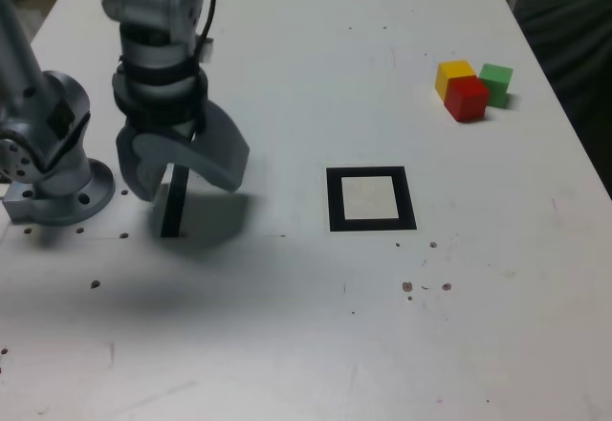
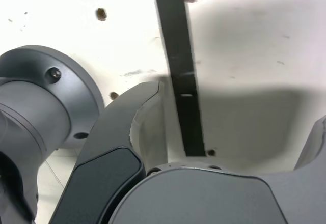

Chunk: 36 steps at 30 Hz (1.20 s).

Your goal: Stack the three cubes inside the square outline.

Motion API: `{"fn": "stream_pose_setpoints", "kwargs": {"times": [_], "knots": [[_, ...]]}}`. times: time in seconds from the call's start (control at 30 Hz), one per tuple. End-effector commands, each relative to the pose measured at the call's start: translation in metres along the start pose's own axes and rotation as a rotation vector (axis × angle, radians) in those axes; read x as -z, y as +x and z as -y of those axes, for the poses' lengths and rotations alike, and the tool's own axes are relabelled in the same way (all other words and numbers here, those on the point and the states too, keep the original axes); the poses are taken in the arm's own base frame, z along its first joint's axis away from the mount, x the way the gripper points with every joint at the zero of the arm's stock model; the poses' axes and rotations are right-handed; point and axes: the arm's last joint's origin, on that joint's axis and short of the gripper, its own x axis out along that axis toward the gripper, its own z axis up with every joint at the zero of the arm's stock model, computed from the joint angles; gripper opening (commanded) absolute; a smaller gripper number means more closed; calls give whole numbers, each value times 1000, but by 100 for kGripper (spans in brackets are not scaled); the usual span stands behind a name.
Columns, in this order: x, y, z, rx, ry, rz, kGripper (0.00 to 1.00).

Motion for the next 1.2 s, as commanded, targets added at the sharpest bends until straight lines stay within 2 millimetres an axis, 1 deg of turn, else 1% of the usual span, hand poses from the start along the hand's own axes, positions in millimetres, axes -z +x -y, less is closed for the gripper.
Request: {"fn": "stream_pose_setpoints", "kwargs": {"times": [0.0,0.17,0.3,0.53,0.83,1.17], "knots": [[-4,-5,-2,-4,8,-10,100],[-14,-16,-9,-8,20,5,100],[-26,-24,-16,-9,43,36,99],[-55,-34,-29,-9,98,35,99],[-88,-49,-44,-48,127,18,99],[-127,-62,-63,-44,202,18,99]]}}
